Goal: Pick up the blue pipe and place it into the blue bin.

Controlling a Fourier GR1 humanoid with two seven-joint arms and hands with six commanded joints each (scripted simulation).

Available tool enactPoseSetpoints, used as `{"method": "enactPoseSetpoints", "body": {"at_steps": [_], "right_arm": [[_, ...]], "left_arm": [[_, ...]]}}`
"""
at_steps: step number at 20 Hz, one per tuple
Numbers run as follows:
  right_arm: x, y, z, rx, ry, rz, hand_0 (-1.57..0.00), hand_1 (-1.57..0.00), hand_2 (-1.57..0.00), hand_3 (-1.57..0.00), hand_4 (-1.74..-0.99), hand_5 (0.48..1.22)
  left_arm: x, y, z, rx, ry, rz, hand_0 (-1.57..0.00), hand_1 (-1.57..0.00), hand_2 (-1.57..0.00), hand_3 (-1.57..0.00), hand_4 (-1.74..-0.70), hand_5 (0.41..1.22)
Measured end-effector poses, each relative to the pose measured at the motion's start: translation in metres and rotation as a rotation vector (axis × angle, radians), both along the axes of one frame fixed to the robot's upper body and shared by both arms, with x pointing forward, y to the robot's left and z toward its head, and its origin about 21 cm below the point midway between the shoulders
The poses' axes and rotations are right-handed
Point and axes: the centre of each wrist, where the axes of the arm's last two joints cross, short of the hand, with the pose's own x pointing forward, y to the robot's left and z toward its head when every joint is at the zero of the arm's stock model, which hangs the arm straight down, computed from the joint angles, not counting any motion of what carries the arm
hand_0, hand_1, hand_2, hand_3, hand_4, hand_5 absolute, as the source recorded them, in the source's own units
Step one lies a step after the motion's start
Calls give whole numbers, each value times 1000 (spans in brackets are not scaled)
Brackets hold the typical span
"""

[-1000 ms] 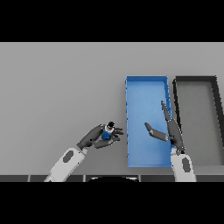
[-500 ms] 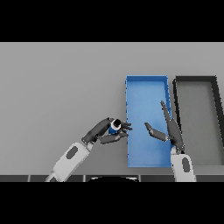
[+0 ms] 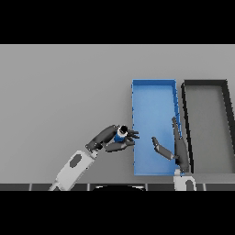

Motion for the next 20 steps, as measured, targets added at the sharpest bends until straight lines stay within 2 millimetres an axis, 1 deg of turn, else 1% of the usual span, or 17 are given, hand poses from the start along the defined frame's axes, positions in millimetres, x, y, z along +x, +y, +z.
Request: {"method": "enactPoseSetpoints", "body": {"at_steps": [2,4,6,7,8,9,11,12,13,15,16,17,18,20], "right_arm": [[0,2,2,-3,-8,-27,1,-11,-3,1,-1194,572],[0,0,5,41,-55,-18,1,-22,-30,1,-1166,571],[2,-7,22,129,-176,58,1,-14,-25,1,-1175,592],[1,-7,32,141,-218,108,1,-11,-20,1,-1169,597],[2,-11,42,152,-229,147,1,-8,-16,1,-1163,592],[2,-15,54,127,-233,195,1,-6,-12,1,-1165,589],[2,-12,78,114,-234,302,1,-4,-8,1,-1177,567],[2,-6,90,96,-230,357,1,-3,-6,1,-1185,554],[5,-6,98,65,-182,383,1,-2,-4,1,-1194,543],[7,-1,104,1,-111,440,1,-1,-3,1,-1219,537],[10,2,108,-15,-111,483,1,-1,-2,1,-1230,531],[13,5,112,-26,-105,515,1,0,-1,1,-1246,526],[16,12,115,-39,-103,550,1,0,-1,1,-1256,523],[21,23,123,-60,-89,600,1,0,0,1,-1242,524]], "left_arm": [[-1,5,-1,2,-10,2,-1571,-1571,-1571,-1571,-1474,1221],[-1,4,1,4,-17,-1,-1571,-1571,-1571,-1571,-1475,1221],[-5,6,-2,6,-21,-7,-1571,-1571,-1571,-1571,-1475,1221],[-3,6,-1,12,-21,1,-1571,-1571,-1571,-1571,-1475,1221],[-2,7,1,15,-20,5,-1571,-1571,-1571,-1571,-1474,1221],[-2,5,2,17,-19,0,-1571,-1571,-1571,-1571,-1474,1221],[-1,5,3,24,-20,-1,-1571,-1571,-1571,-1571,-1473,1221],[1,6,4,30,-23,2,-1571,-1571,-1571,-1571,-1473,1221],[0,5,2,31,-23,1,-1571,-1571,-1571,-1571,-1473,1221],[-1,4,3,27,-24,-4,-1571,-1571,-1571,-1571,-1474,1221],[-2,4,2,35,-30,-5,-1571,-1571,-1571,-1571,-1474,1221],[-2,3,5,36,-38,-7,-1571,-1571,-1571,-1571,-1474,1221],[0,4,6,36,-44,-9,-1571,-1571,-1571,-1571,-1474,1221],[3,0,7,49,-39,-6,-1571,-1571,-1571,-1571,-1475,1221]]}}
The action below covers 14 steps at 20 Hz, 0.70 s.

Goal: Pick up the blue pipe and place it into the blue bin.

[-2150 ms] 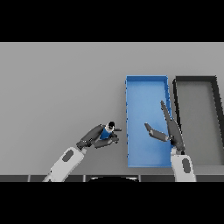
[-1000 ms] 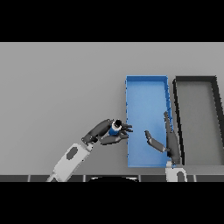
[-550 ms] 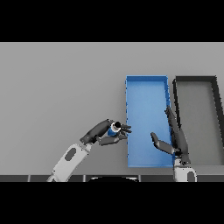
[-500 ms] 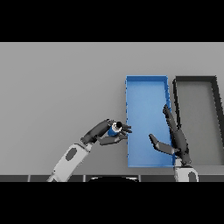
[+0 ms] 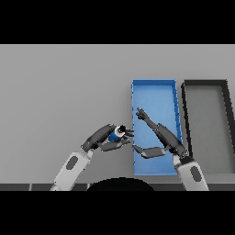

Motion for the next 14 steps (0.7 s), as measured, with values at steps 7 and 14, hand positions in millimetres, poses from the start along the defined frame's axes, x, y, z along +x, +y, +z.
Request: {"method": "enactPoseSetpoints", "body": {"at_steps": [7,14], "right_arm": [[16,36,26,-12,-10,197,1,1,1,1,-1201,514],[36,73,37,-43,15,304,1,-32,-54,-6,-1215,513]], "left_arm": [[2,2,0,-8,6,-12,-1571,-1571,-1571,-1571,-1474,1221],[3,2,-5,-26,36,-57,-1571,-1571,-1571,-1571,-1456,1221]]}}
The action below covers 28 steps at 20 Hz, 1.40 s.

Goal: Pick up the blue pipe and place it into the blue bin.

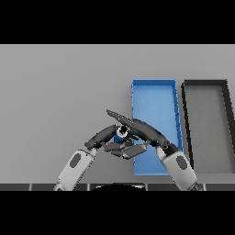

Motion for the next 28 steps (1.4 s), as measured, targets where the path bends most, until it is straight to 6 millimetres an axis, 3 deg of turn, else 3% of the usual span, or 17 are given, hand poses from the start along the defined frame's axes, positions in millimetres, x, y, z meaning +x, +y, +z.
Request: {"method": "enactPoseSetpoints", "body": {"at_steps": [1,2,3,4,7,9,11,14,20,21,22,24,26,28], "right_arm": [[5,5,2,-16,3,9,-24,-108,-130,-49,-1222,517],[5,9,2,-16,8,20,-166,-241,-249,-143,-1255,519],[11,11,2,-30,18,19,-398,-437,-428,-307,-1303,520],[15,13,4,-27,15,28,-630,-652,-657,-504,-1383,523],[17,21,2,-33,6,50,-1089,-1101,-1103,-896,-1537,600],[17,22,-2,36,19,70,-1263,-1270,-1271,-1139,-1495,781],[13,23,-5,69,21,87,-1374,-1378,-1379,-1295,-1475,940],[11,27,-7,77,-29,82,-1470,-1472,-1473,-1429,-1481,1077],[6,32,-8,129,37,84,-1545,-1545,-1545,-1534,-1494,1183],[6,32,-6,122,53,80,-1550,-1550,-1550,-1541,-1495,1191],[5,33,-6,140,42,79,-1554,-1554,-1555,-1547,-1496,1197],[6,28,-8,162,24,59,-1560,-1560,-1560,-1556,-1497,1206],[3,34,-8,142,28,55,-1564,-1564,-1564,-1561,-1498,1211],[3,31,-3,124,45,40,-1567,-1567,-1567,-1565,-1498,1215]], "left_arm": [[1,0,0,0,-11,0,-1571,-1571,-1571,-1571,-1460,1221],[1,1,0,-14,-4,-9,-1571,-1571,-1571,-1571,-1515,1221],[1,1,1,1,9,10,-1571,-1571,-1541,-1304,-1560,1221],[1,0,2,11,21,21,-1571,-1571,-1528,-1139,-1596,1221],[0,-1,0,13,30,26,-1571,-1571,-1549,-1228,-1667,1221],[2,-5,1,-13,13,13,-1571,-1571,-1557,-1307,-1694,1221],[0,-1,1,-8,4,7,-1571,-1571,-1562,-1322,-1711,1221],[0,-4,1,-29,-3,8,-1571,-1571,-1545,-1396,-1725,1221],[0,-7,2,-53,-26,11,-1571,-1571,-1564,-1434,-1732,1221],[-1,-6,1,-58,-27,12,-1571,-1571,-1566,-1264,-1734,1221],[0,-5,4,-61,-40,13,-1446,-1368,-1336,-1051,-1629,1221],[2,-1,6,-3,-46,16,-940,-875,-855,-672,-1406,1221],[2,3,2,37,-63,-18,-601,-560,-547,-430,-1250,1221],[2,5,2,45,-63,-36,-384,-358,-350,-275,-1134,1063]]}}
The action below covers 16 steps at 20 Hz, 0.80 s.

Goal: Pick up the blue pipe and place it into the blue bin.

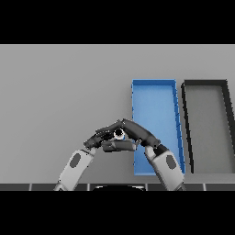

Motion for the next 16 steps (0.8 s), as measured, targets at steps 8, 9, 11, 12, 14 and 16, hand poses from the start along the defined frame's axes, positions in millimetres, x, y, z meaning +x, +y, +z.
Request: {"method": "enactPoseSetpoints", "body": {"at_steps": [8,9,11,12,14,16], "right_arm": [[2,3,-4,49,-47,-7,-1570,-1570,-1570,-1570,-1499,1220],[1,4,-6,49,-44,-3,-1570,-1570,-1570,-1570,-1499,1220],[1,3,-4,81,-63,-1,-1571,-1571,-1571,-1570,-1497,1220],[2,5,1,91,-50,-11,-1571,-1571,-1571,-1571,-1497,1221],[3,1,10,146,-54,-7,-1571,-1571,-1571,-1571,-1495,1221],[7,-3,27,179,-42,17,-1571,-1571,-1571,-1571,-1494,1221]], "left_arm": [[4,1,-4,105,107,60,-64,-59,-58,-45,-974,607],[2,-1,-4,104,132,63,-51,-47,-46,-36,-973,578],[2,1,-9,120,138,73,-32,-30,-29,-23,-967,544],[0,-1,-10,122,146,72,-25,-24,-23,-18,-970,531],[1,-1,-9,135,146,87,-16,-15,-14,-11,-969,512],[6,0,-9,164,154,99,-10,-9,-9,-7,-971,493]]}}
